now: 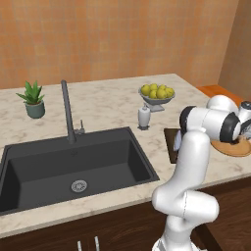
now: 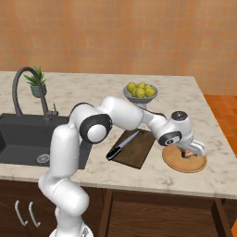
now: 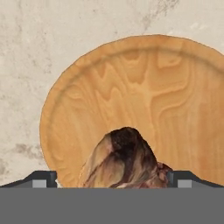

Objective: Pick up the knife from the drawer and place it on the cutting board. Then place the meat from the plate to the cutting board.

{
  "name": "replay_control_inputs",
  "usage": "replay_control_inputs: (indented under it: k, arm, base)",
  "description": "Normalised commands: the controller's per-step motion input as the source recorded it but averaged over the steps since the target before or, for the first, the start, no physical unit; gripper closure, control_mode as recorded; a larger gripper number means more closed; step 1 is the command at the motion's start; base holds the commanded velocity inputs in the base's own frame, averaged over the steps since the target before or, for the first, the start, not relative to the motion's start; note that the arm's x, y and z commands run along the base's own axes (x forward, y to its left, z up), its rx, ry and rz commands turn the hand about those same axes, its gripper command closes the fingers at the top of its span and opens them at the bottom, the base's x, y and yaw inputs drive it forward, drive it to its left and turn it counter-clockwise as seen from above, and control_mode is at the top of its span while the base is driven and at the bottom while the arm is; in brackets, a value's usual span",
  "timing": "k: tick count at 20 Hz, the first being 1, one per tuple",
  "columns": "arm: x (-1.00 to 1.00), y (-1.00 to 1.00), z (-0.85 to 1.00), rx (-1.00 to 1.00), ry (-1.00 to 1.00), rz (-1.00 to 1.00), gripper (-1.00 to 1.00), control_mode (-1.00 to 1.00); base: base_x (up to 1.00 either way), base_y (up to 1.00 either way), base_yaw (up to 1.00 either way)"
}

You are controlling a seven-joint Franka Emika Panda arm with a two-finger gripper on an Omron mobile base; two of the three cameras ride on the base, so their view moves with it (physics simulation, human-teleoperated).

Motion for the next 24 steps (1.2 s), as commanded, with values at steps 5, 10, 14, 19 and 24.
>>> replay_control_inputs:
  k: [5, 10, 14, 19, 24]
  arm:
    - [0.0, 0.06, -0.16, -0.01, 0.0, 0.03, -1.0, -1.0]
    - [0.0, 0.01, -0.15, 0.0, 0.0, 0.04, 1.0, -1.0]
    - [0.0, 0.0, -0.15, 0.0, 0.0, 0.02, 1.0, -1.0]
    - [-0.02, 0.0, 0.0, 0.0, 0.0, 0.01, 1.0, -1.0]
    - [-0.39, 0.52, 0.37, 0.08, -0.07, 0.03, 1.0, -1.0]
  base:
    - [0.0, 0.0, 0.0]
    - [0.0, 0.0, 0.0]
    - [0.0, 0.0, 0.0]
    - [0.0, 0.0, 0.0]
    - [0.0, 0.0, 0.0]
